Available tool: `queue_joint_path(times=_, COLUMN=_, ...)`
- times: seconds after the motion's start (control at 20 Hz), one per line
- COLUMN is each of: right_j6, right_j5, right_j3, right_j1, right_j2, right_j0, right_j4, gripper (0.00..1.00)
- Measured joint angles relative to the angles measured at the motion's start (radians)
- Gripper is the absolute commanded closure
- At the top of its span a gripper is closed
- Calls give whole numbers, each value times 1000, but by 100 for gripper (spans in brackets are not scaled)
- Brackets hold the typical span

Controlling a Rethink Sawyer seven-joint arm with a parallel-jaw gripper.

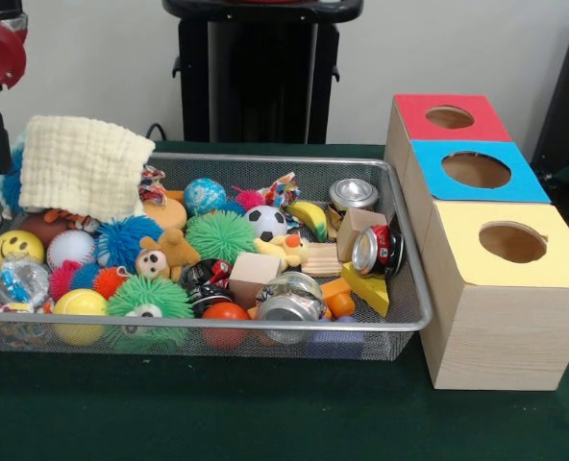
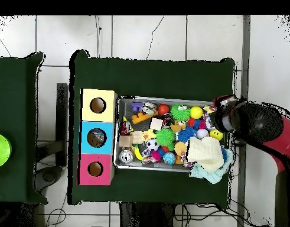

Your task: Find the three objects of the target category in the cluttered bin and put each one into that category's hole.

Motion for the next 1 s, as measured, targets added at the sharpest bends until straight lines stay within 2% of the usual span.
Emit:
queue_joint_path(times=0.75, right_j6=-5, right_j5=0, right_j3=0, right_j1=-1, right_j2=70, right_j0=-12, right_j4=-37, gripper=0)
queue_joint_path(times=1.0, right_j6=-6, right_j5=0, right_j3=0, right_j1=-8, right_j2=76, right_j0=-6, right_j4=-91, gripper=0)
